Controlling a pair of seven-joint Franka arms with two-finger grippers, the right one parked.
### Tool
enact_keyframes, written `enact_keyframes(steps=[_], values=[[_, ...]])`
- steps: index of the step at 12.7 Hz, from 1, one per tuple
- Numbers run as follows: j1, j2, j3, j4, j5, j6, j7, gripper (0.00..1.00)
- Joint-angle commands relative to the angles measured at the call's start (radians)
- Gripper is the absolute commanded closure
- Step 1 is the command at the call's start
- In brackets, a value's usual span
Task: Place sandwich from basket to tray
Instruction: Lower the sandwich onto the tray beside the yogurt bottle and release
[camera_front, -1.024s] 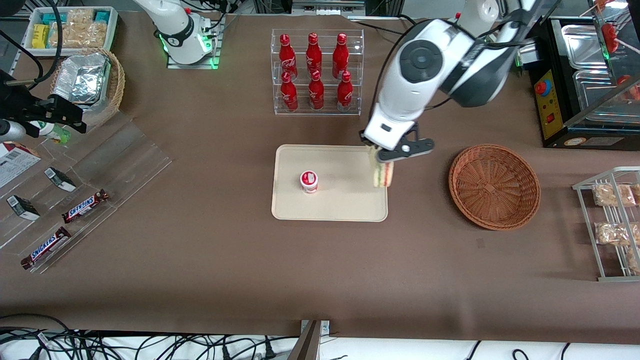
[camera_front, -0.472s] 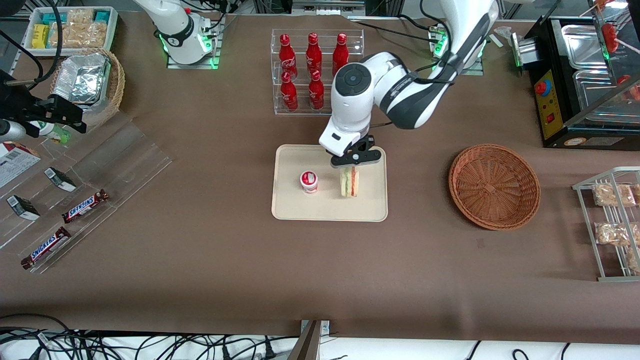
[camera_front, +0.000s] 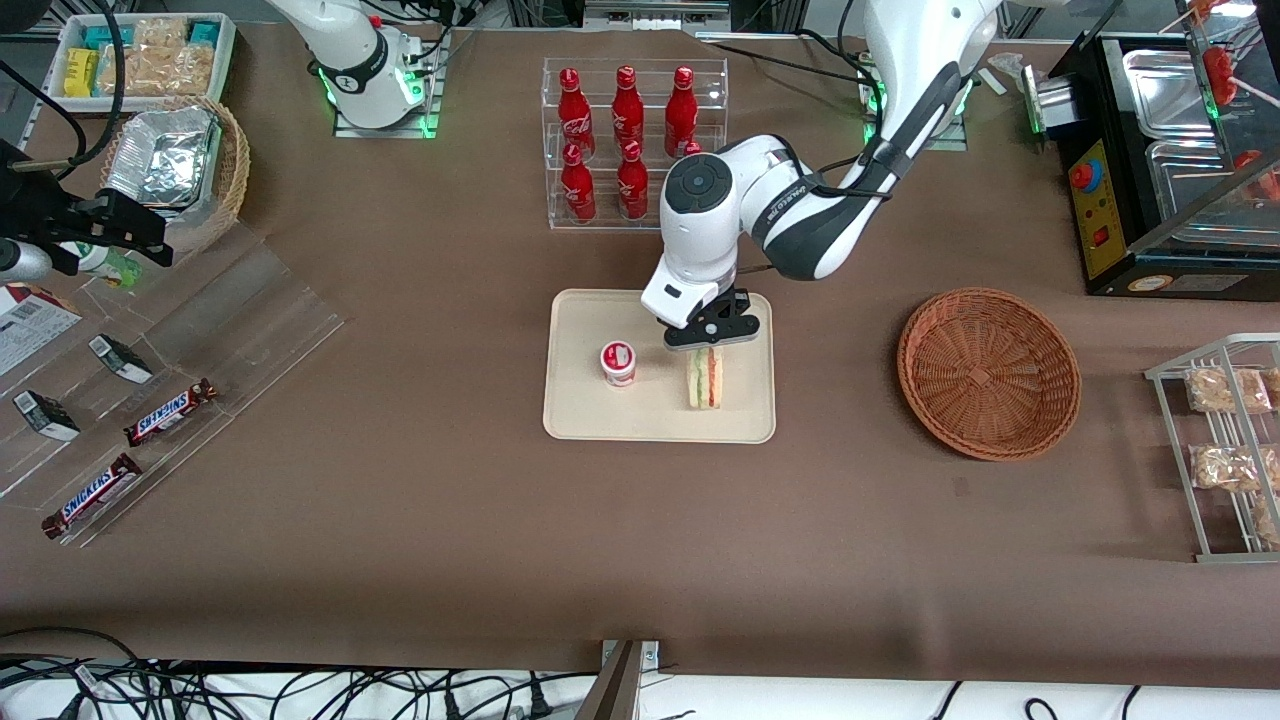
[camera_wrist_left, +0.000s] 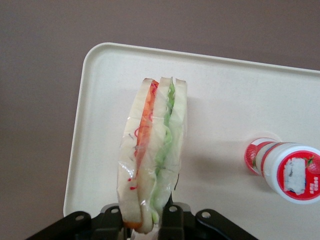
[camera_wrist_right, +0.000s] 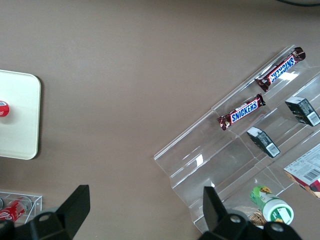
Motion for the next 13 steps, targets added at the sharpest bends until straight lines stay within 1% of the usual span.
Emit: enact_keyframes(steps=[1, 2, 3, 5, 11, 12, 13], values=[[0.003, -0.004, -0.001, -0.028, 0.034, 0.026, -0.028, 0.76], [-0.001, 0.000, 0.003, -0.036, 0.036, 0.044, -0.043, 0.76], [-0.002, 0.004, 0.003, -0.049, 0.059, 0.072, -0.066, 0.76], [0.003, 0.013, -0.001, -0.066, 0.137, 0.086, -0.123, 0.76], [0.003, 0.039, 0.003, -0.066, 0.151, 0.101, -0.128, 0.76], [0.003, 0.041, 0.003, -0.065, 0.151, 0.101, -0.128, 0.73], [0.003, 0.041, 0.003, -0.065, 0.151, 0.101, -0.128, 0.60]])
